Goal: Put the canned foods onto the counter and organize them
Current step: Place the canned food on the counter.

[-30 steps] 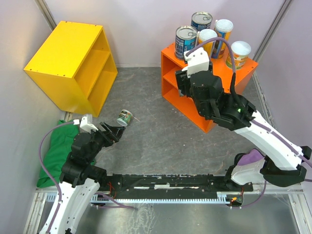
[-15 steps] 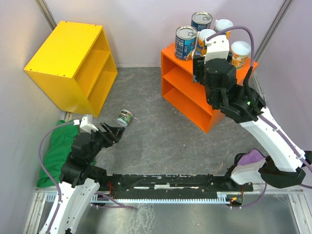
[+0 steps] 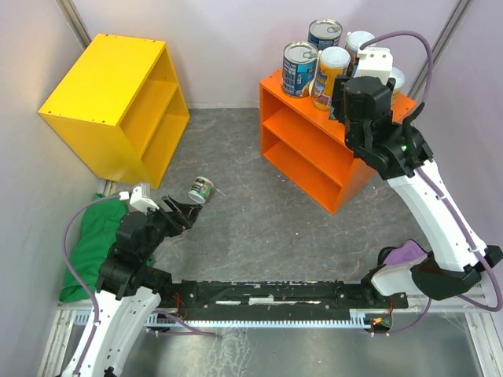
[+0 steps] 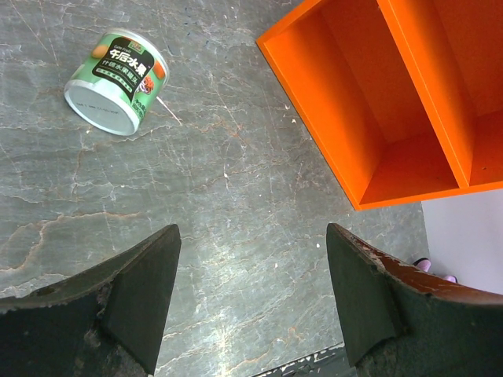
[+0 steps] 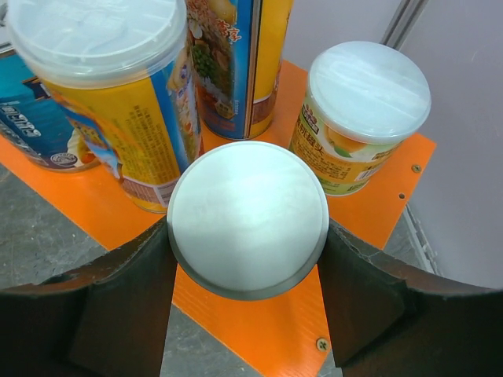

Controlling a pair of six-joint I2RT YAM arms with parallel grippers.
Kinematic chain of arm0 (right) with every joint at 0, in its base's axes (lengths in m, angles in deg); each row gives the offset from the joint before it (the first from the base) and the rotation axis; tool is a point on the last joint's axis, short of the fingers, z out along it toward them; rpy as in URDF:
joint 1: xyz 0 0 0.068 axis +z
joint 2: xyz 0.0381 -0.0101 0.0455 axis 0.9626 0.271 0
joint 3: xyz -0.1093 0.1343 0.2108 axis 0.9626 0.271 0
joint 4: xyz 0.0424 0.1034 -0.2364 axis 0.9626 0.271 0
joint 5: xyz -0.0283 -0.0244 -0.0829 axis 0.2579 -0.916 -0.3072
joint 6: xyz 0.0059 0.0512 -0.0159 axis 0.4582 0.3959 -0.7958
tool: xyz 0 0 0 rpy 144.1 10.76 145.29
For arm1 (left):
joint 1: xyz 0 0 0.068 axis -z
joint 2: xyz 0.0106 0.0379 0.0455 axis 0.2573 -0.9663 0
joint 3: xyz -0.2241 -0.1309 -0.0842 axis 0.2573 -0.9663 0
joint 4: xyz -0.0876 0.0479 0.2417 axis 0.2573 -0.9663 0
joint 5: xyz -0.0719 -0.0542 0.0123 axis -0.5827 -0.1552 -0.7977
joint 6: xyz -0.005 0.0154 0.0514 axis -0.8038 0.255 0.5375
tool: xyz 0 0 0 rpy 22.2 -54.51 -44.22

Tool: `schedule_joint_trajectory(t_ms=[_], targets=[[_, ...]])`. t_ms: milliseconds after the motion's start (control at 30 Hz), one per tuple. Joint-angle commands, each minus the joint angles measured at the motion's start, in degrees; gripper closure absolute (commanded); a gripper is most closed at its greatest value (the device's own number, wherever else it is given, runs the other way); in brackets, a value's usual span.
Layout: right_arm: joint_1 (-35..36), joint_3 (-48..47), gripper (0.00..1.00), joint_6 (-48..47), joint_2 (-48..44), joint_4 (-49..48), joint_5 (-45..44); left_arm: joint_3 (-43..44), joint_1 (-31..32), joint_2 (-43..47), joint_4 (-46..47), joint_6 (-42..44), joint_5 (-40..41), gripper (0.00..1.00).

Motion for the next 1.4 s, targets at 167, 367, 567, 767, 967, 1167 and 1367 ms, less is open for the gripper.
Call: schedule_joint_trajectory(t_ms=[167, 367, 567, 767, 967, 1167, 1367], targets=[[-4.3, -2.7, 0.98, 6.6, 0.9, -2.5, 3.8, 2.4, -0.3, 0.3, 0.7, 2.0, -0.4, 0.19], [-5.4, -2.5, 0.98, 8.3, 1.5, -2.4, 4.7, 2.5, -0.3, 0.3, 0.5, 1.9, -0.3, 0.19], [-6.0, -2.5, 0.98, 8.7, 2.0, -2.1, 4.9, 2.4, -0.3, 0.3, 0.6, 1.9, -0.1, 0.19], [-6.3, -2.6, 0.99, 9.1, 2.3, -1.4, 5.0, 2.2, -0.3, 0.3, 0.8, 1.8, -0.2, 0.19], [-6.7, -2.9, 0.98, 9.7, 2.5, -0.4, 5.7, 2.1, -0.3, 0.2, 1.0, 1.7, -0.3, 0.19], [-6.8, -2.6, 0.83, 10.2, 2.3, 0.0, 6.2, 2.1, -0.3, 0.2, 1.0, 1.7, -0.4, 0.19], [-6.9, -2.6, 0.58, 10.5, 2.3, 0.3, 6.3, 2.1, -0.3, 0.2, 1.0, 1.7, -0.7, 0.19]])
